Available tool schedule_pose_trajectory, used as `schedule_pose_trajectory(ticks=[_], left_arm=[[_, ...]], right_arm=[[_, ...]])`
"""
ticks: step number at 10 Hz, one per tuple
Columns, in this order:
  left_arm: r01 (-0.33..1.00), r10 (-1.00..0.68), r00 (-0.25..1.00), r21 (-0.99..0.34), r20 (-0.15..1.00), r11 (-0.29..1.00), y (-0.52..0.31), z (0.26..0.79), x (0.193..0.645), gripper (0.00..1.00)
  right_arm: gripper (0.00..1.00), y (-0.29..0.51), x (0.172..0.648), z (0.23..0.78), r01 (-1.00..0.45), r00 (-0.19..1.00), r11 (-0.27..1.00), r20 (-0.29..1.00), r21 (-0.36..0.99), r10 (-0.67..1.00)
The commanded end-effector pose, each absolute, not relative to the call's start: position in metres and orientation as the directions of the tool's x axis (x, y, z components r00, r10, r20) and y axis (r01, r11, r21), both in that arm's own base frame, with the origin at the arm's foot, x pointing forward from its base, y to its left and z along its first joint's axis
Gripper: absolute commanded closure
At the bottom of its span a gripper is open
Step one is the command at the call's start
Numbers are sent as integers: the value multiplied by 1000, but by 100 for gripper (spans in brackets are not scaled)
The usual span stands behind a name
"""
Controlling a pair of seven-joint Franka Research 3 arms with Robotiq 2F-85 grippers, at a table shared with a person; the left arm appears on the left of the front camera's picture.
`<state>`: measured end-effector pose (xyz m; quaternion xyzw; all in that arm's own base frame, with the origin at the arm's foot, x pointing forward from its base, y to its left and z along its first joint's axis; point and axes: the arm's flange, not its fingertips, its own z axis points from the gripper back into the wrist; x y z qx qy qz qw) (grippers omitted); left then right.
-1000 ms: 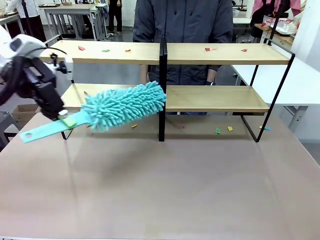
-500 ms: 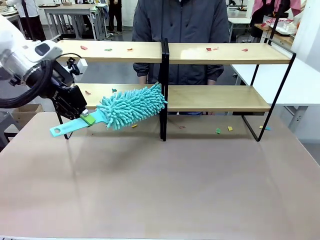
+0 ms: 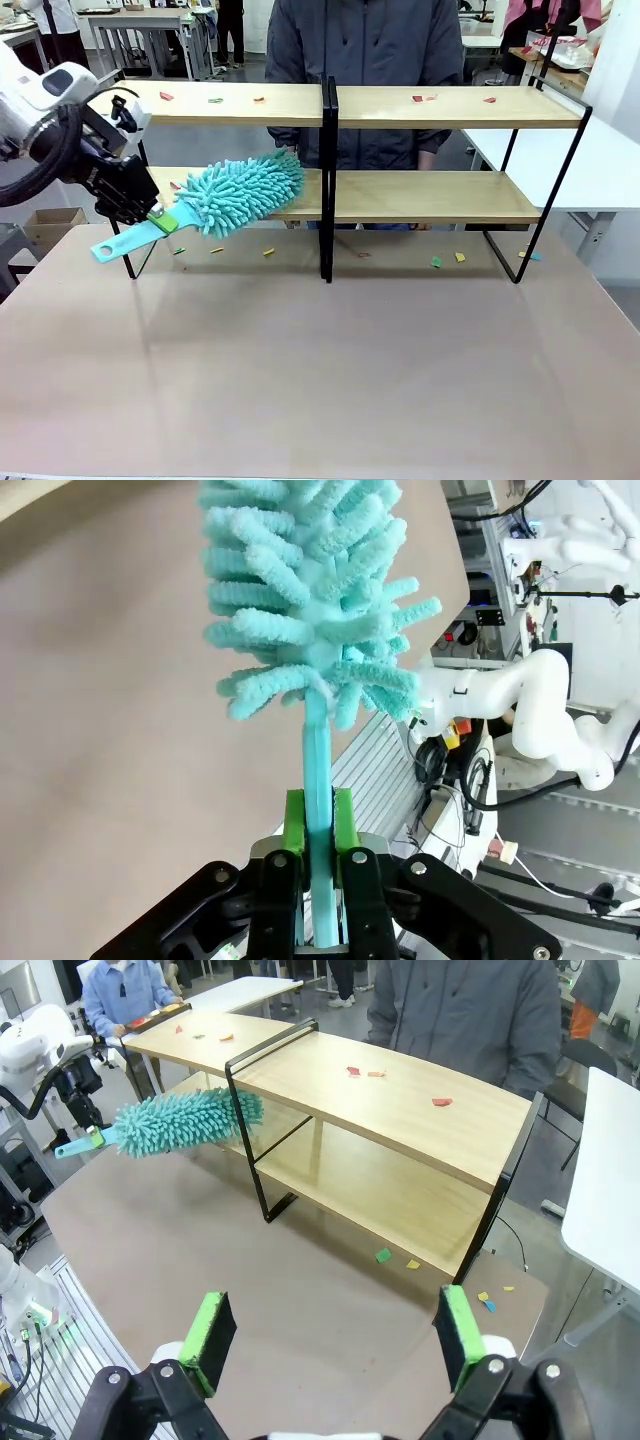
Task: Clean the shelves.
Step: Clean a randomly selected level of the Shelf with the Duster.
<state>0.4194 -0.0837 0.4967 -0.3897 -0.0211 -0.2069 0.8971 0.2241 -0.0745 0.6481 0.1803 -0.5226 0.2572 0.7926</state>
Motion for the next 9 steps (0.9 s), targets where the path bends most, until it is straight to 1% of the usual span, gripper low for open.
schedule_pose_trajectory(ticks=[1,4,5,6,7,8,9], left_arm=[[360,-314,928,-688,199,630,-105,485,435,88],[294,-164,952,-629,258,719,-121,482,450,88],[263,-152,962,-613,227,745,-118,487,445,88],[202,-132,978,-567,161,799,-110,491,434,88],[146,-92,987,-517,128,844,-101,496,417,88],[44,4,993,-409,117,912,-89,499,401,88],[-17,42,997,-325,71,945,-78,500,390,88]], right_arm=[[0,-74,224,648,-604,315,796,924,19,217],[0,-74,224,648,-604,315,796,924,19,217],[0,-74,224,648,-604,315,796,924,19,217],[0,-74,224,648,-604,315,796,924,19,217],[0,-74,224,648,-604,315,796,924,19,217],[0,-74,224,648,-604,315,796,924,19,217],[0,-74,224,648,-604,315,796,924,19,217]])
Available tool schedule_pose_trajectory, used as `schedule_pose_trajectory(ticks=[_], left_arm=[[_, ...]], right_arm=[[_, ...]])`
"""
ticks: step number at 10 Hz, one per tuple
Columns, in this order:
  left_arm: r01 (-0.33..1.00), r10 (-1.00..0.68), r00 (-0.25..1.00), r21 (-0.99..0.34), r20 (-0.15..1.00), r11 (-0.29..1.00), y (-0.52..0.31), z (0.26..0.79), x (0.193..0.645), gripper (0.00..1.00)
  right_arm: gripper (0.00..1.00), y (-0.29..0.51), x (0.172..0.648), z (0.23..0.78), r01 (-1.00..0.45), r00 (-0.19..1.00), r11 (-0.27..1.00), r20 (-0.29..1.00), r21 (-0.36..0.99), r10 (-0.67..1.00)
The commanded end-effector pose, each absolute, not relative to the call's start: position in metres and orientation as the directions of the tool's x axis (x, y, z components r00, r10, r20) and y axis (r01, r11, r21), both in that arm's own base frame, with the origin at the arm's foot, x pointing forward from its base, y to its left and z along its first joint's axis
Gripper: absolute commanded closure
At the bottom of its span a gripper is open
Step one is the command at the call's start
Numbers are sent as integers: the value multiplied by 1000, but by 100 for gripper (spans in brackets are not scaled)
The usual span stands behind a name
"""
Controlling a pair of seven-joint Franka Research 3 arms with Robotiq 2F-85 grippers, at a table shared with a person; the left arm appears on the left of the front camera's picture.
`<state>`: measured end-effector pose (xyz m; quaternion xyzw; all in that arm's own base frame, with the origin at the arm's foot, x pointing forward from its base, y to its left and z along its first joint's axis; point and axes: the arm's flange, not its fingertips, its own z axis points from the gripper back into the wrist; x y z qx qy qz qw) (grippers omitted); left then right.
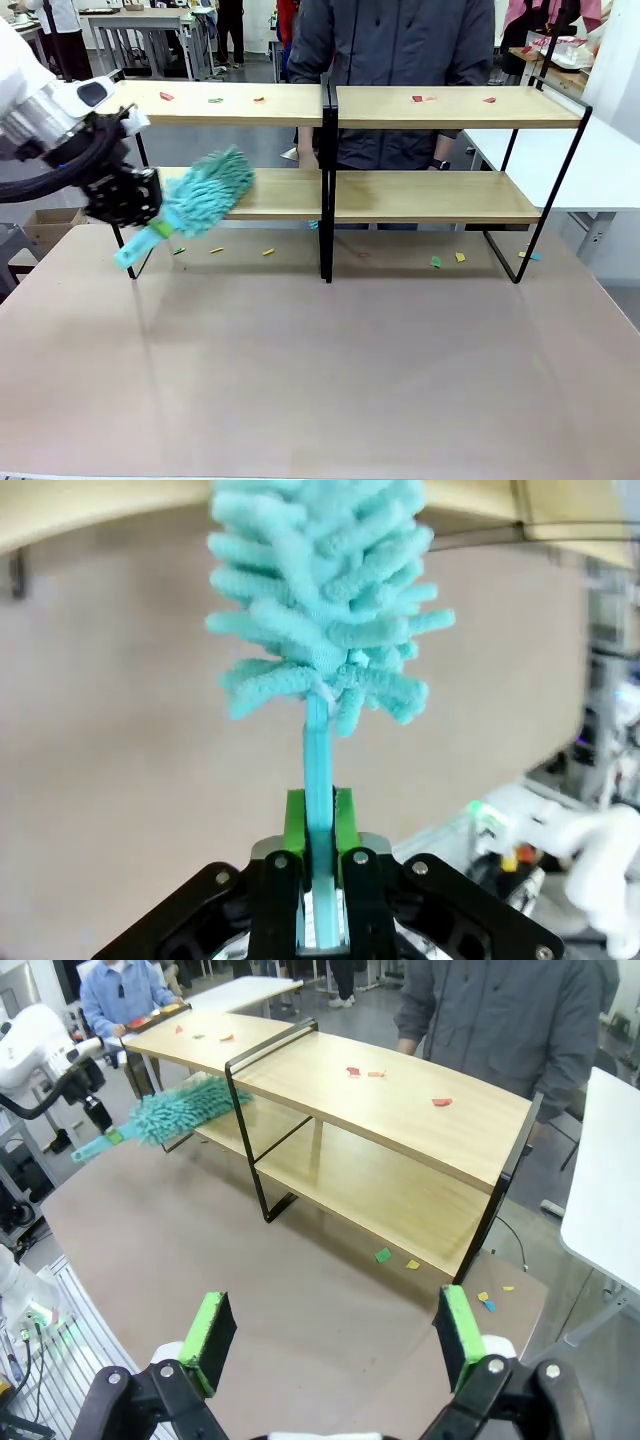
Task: Clean the shelves.
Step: Clean a randomly selected level of the Shelf with the Duster.
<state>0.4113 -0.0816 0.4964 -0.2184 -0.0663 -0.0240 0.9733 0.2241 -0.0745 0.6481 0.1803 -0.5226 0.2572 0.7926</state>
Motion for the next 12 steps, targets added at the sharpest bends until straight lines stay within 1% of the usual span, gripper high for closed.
schedule_pose_trajectory(ticks=[1,2,3,4,5,6,8,10,11,12], left_arm=[[-68,81,996,-265,37,962,-63,501,378,88],[-134,158,984,-236,87,962,-45,511,367,88],[-211,250,955,-221,162,952,-28,522,357,88],[-249,304,916,-222,263,943,-18,534,347,88],[-203,284,877,-237,388,950,-19,541,342,88],[-183,281,847,-249,452,951,-22,544,342,88],[-58,167,909,-281,382,958,-31,542,343,88],[60,51,945,-325,322,944,-36,541,342,88],[163,-61,962,-381,265,910,-34,543,338,88],[233,-146,963,-434,225,870,-31,546,334,88]], right_arm=[[0,-74,224,648,-604,315,796,924,19,217],[0,-74,224,648,-604,315,796,924,19,217],[0,-74,224,648,-604,315,796,924,19,217],[0,-74,224,648,-604,315,796,924,19,217],[0,-74,224,648,-604,315,796,924,19,217],[0,-74,224,648,-604,315,796,924,19,217],[0,-74,224,648,-604,315,796,924,19,217],[0,-74,224,648,-604,315,796,924,19,217],[0,-74,224,648,-604,315,796,924,19,217],[0,-74,224,648,-604,315,796,924,19,217]])
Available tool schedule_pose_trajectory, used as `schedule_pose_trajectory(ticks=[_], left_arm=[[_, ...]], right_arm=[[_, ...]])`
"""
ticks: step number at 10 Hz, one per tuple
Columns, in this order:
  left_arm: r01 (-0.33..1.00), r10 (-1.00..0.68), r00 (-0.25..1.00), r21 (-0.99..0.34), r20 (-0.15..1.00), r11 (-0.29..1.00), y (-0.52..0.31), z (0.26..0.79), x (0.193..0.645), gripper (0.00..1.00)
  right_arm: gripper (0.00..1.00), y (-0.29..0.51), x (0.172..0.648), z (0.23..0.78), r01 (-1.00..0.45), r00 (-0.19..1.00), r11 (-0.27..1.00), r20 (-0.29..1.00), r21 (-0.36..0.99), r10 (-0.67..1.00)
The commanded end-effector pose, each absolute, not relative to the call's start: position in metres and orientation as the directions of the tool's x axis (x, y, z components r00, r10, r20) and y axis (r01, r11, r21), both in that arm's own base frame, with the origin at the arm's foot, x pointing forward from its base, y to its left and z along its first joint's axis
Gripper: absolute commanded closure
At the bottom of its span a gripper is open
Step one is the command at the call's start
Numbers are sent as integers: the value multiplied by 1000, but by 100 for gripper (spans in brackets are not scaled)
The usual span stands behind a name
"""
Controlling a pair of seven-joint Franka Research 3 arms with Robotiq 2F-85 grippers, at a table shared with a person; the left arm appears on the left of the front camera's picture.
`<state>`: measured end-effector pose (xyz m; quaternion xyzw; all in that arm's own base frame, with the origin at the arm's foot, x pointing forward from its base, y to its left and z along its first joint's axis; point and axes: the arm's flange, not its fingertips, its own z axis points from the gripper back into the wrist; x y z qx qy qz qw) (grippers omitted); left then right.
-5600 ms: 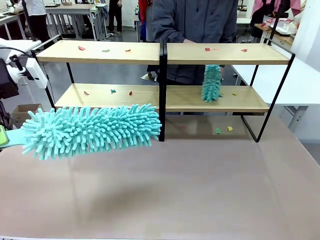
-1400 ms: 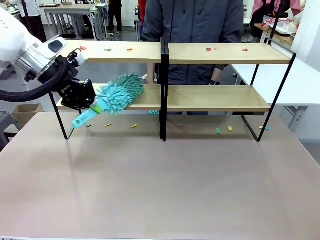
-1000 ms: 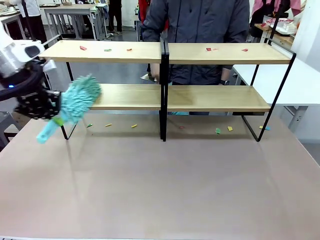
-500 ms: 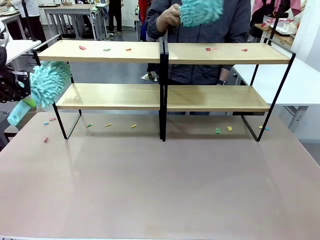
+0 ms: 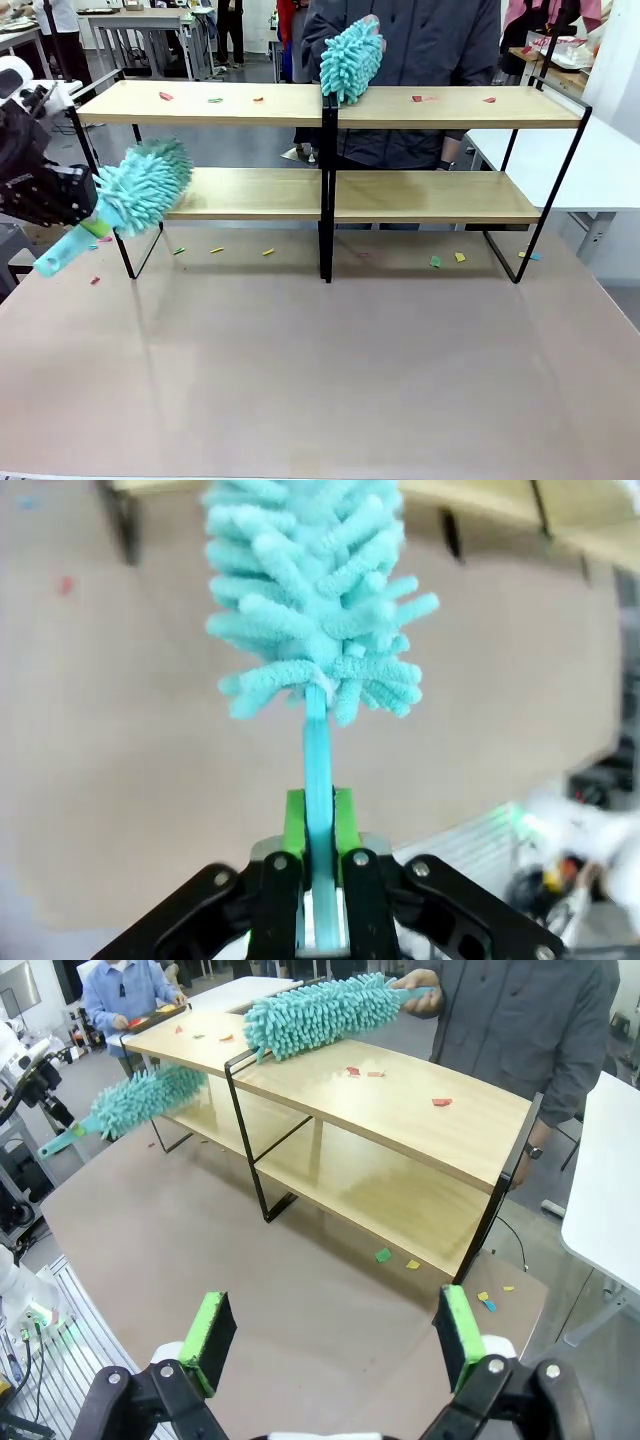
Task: Clean the shelves.
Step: Clean a randomly selected level of the Shelf with the Duster.
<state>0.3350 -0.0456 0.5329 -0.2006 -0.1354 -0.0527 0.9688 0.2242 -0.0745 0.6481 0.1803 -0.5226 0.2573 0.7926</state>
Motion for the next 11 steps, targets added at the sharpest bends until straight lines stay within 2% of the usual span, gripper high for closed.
schedule_pose_trajectory(ticks=[1,3,4,6,7,8,10,11], left_arm=[[365,-310,931,-524,194,770,-27,553,323,88],[536,-570,796,-675,204,507,-5,571,298,88],[591,-690,689,-723,221,358,17,583,280,88],[667,-693,612,-720,381,193,62,607,253,88],[716,-620,588,-691,519,101,94,621,242,88],[732,-499,621,-675,604,93,124,634,238,88],[709,-298,697,-688,652,154,178,654,244,88],[696,-266,711,-705,650,137,206,661,248,88]], right_arm=[[0,-74,224,648,-604,315,796,924,19,217],[0,-74,224,648,-604,315,796,924,19,217],[0,-74,224,648,-604,315,796,924,19,217],[0,-74,224,648,-604,315,796,924,19,217],[0,-74,224,648,-604,315,796,924,19,217],[0,-74,224,648,-604,315,796,924,19,217],[0,-74,224,648,-604,315,796,924,19,217],[0,-74,224,648,-604,315,796,924,19,217]])
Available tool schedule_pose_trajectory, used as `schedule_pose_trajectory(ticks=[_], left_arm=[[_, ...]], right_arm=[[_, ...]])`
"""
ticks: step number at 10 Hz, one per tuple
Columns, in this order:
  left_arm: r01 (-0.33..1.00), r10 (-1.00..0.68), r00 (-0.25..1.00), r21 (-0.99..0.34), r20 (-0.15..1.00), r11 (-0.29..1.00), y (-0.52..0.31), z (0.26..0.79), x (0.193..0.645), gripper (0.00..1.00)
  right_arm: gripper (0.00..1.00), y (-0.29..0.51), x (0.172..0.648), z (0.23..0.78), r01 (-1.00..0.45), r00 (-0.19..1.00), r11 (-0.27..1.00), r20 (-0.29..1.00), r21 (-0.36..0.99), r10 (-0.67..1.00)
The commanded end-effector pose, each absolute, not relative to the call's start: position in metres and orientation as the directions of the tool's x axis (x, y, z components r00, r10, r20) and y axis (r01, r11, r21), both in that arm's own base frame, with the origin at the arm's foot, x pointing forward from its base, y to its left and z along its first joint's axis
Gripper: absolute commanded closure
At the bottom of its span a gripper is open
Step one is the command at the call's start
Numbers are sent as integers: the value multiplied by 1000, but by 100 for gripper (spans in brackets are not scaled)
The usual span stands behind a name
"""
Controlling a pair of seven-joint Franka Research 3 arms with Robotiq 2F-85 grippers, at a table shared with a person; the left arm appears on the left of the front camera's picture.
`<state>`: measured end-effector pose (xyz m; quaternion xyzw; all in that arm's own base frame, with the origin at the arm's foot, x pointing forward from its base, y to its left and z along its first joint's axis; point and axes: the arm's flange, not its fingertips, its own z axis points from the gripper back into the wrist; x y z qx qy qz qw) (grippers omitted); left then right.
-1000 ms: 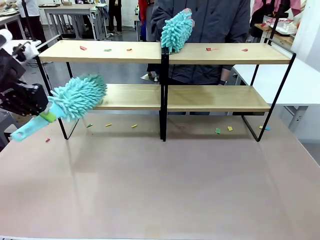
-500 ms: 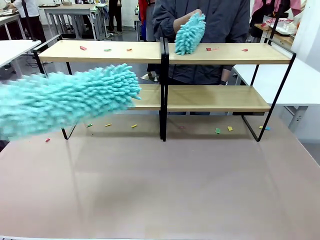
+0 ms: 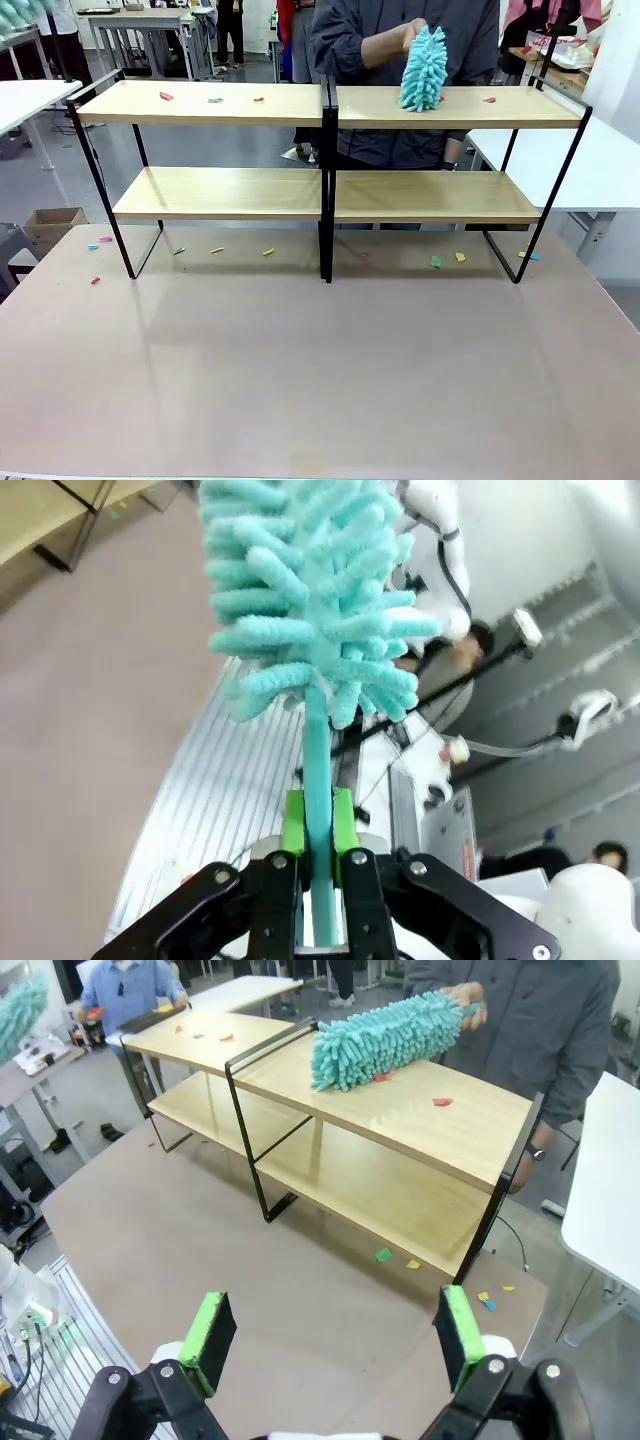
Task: Clean the shelves.
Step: Clean a randomly selected level of the Shelf with the Duster.
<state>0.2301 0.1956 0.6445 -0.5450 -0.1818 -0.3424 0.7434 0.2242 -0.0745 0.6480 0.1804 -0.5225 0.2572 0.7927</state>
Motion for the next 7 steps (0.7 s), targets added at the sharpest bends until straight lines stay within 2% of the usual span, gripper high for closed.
schedule_pose_trajectory(ticks=[1,2,3,7], left_arm=[[665,-240,741,-733,627,140,230,661,254,88],[607,-205,790,-785,578,123,244,649,265,88],[687,-259,724,-704,640,182,216,647,240,88],[687,-259,724,-704,640,182,216,647,240,88]], right_arm=[[0,-74,224,648,-604,315,796,924,19,217],[0,-74,224,648,-604,315,796,924,19,217],[0,-74,224,648,-604,315,796,924,19,217],[0,-74,224,648,-604,315,796,924,19,217]])
